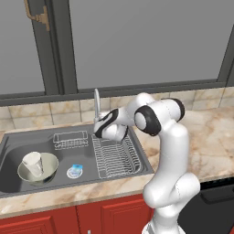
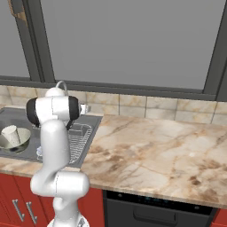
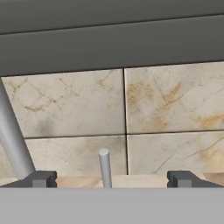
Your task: Pick the jug and bowl and place them in the sink. Then turn on the water.
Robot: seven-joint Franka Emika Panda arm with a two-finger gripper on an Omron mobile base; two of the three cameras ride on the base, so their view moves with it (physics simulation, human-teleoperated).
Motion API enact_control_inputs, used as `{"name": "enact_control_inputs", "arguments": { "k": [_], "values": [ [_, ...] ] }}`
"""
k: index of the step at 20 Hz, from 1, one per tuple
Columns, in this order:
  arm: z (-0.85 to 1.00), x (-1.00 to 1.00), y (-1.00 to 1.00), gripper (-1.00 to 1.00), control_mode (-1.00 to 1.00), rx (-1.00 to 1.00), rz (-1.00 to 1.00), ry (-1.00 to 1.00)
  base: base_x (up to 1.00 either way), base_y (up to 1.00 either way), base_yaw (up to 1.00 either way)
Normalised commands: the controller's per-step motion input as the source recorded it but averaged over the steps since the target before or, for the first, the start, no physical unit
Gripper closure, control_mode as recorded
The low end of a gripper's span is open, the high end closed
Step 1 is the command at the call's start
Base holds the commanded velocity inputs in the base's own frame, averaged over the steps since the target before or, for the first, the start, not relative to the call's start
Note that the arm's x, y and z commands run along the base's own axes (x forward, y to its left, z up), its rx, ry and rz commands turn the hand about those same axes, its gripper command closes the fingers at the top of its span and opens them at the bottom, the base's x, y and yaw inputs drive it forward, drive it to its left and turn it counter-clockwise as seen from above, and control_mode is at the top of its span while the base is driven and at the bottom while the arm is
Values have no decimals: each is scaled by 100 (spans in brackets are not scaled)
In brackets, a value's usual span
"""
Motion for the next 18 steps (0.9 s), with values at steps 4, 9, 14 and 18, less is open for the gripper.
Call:
{"name": "enact_control_inputs", "arguments": {
  "k": [4, 9, 14, 18],
  "values": [
    [-1, 14, 0, -100, -100, 0, 0, 0, 0, 0, 0],
    [-9, 9, 0, -100, -100, 0, 0, 0, 0, 0, 0],
    [-13, 4, 0, -100, -100, 0, 0, 0, 0, 0, 0],
    [-11, 8, 0, -100, -100, 0, 0, 0, 0, 0, 0]
  ]
}}
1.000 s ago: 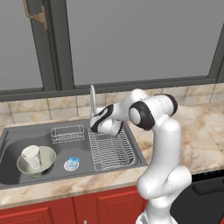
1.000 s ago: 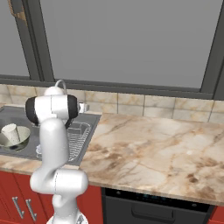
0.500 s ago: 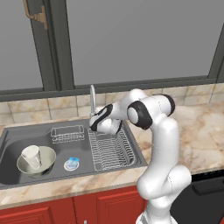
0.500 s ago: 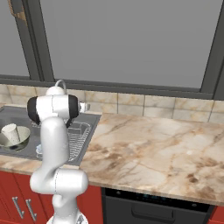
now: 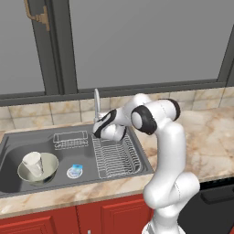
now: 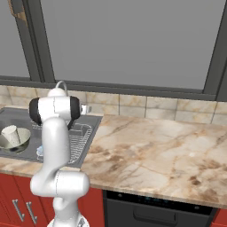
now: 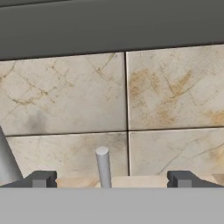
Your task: Pick the jug and bowl and place them in the sink. Then turn on the water.
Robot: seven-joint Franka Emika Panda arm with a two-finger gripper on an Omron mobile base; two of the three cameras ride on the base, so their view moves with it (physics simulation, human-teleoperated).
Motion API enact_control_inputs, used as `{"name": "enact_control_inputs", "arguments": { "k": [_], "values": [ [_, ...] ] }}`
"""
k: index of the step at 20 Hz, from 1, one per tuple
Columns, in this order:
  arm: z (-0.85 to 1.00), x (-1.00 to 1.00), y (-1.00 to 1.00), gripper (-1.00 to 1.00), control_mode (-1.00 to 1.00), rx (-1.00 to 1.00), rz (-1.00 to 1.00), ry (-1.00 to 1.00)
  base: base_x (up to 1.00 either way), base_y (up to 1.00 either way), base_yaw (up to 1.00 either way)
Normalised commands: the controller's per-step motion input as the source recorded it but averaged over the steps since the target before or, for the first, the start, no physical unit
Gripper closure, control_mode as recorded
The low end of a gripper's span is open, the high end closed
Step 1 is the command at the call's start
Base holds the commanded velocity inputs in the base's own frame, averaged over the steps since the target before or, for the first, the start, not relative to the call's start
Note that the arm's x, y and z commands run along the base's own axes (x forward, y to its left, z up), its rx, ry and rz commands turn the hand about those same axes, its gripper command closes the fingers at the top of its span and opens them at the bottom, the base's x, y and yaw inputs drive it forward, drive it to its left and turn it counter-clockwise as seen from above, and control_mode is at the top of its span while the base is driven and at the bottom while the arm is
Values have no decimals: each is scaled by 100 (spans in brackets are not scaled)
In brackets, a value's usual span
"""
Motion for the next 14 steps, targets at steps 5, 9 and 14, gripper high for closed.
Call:
{"name": "enact_control_inputs", "arguments": {
  "k": [5, 9, 14],
  "values": [
    [0, 15, 0, -100, -100, 0, 0, 0, 0, 0, 0],
    [0, 14, 0, -100, -100, 0, 0, 0, 0, 0, 0],
    [-2, 9, 0, -100, -100, 0, 0, 0, 0, 0, 0]
  ]
}}
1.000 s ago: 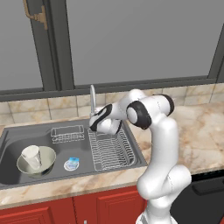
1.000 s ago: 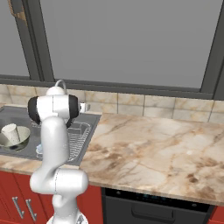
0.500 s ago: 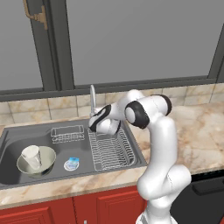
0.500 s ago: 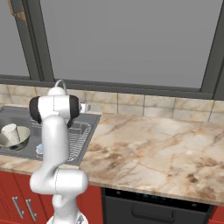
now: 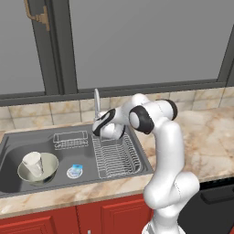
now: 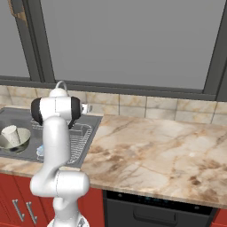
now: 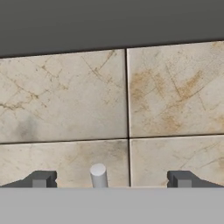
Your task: Pick the jug and bowl and place them in the sink. Then turn on the water.
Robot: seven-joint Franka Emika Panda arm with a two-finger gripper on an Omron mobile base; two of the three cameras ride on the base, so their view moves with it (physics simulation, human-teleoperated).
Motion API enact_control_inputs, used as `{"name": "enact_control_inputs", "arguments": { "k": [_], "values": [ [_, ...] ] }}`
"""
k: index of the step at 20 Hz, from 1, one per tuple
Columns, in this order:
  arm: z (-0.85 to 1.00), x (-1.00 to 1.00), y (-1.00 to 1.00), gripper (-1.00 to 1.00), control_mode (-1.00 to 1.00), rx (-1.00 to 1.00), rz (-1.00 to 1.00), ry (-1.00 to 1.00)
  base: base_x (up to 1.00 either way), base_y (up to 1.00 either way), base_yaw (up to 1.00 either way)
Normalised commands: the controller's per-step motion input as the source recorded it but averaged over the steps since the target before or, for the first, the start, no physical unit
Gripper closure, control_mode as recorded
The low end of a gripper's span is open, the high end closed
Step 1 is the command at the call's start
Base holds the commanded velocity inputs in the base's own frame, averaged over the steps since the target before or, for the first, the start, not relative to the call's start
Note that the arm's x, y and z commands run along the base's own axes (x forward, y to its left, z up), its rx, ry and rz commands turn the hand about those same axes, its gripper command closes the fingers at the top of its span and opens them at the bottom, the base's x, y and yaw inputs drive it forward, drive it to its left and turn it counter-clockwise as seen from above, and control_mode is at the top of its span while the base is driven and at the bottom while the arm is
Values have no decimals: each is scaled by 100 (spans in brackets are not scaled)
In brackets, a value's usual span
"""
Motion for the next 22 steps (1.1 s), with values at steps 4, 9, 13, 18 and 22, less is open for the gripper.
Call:
{"name": "enact_control_inputs", "arguments": {
  "k": [4, 9, 13, 18, 22],
  "values": [
    [-3, 6, 0, -100, -100, 0, 0, 0, 0, 0, 0],
    [0, 5, 0, -100, -100, 0, 0, 0, 0, 0, 0],
    [0, 4, -7, -100, -100, 0, 0, 0, 0, 0, 0],
    [0, 0, -20, -100, -100, 0, 0, 0, 0, 0, 0],
    [0, 0, -21, -100, -100, 0, 1, 0, 0, 0, 0]
  ]
}}
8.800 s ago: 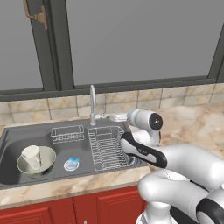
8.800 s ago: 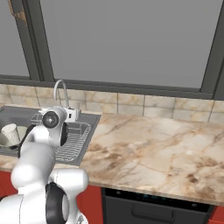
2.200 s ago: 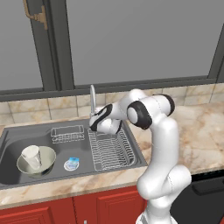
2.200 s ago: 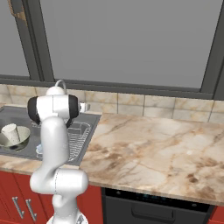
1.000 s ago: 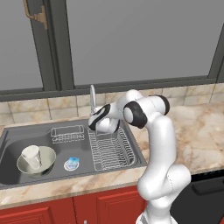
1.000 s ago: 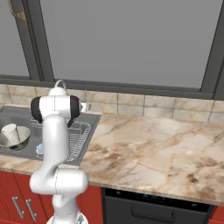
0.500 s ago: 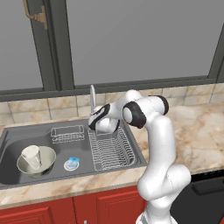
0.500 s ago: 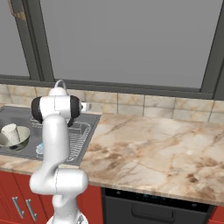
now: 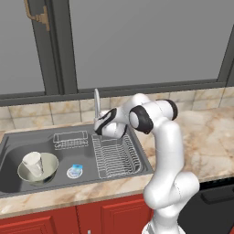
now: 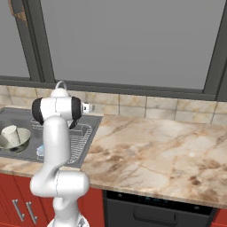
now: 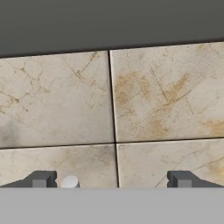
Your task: Pick the jug and bowl and place them in the sink. Then turn on the water.
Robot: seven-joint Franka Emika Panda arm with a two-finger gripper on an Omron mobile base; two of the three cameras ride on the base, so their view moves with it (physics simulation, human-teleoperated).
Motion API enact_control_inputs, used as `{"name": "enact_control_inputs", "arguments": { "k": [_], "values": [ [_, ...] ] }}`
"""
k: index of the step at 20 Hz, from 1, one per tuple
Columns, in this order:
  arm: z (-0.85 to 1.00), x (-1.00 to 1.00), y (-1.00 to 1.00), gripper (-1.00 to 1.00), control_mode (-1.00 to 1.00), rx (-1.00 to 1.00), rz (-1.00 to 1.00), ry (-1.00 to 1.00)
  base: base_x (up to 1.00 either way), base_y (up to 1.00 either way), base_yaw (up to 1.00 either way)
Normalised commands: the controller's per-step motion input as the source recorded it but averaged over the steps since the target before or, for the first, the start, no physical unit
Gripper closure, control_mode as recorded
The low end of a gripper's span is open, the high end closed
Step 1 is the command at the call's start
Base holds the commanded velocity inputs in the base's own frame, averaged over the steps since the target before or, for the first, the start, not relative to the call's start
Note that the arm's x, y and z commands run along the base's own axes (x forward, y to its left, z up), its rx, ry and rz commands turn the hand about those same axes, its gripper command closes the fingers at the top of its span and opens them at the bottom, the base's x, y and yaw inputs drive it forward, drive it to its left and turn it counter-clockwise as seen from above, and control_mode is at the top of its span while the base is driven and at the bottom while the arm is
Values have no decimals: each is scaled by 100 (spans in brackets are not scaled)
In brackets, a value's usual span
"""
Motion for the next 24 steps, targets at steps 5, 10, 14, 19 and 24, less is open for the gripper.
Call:
{"name": "enact_control_inputs", "arguments": {
  "k": [5, 10, 14, 19, 24],
  "values": [
    [0, 0, -17, -100, -100, 0, 0, 0, 0, 0, 0],
    [-1, 0, -18, -100, -100, 0, 0, 0, 0, 0, 0],
    [-1, 0, -22, -100, -100, 0, 1, 0, 0, 0, 0],
    [0, 1, -39, -100, -100, 0, 4, 0, 0, 0, 0],
    [0, 3, -58, -100, -100, 2, 5, 0, 0, 0, 0]
  ]
}}
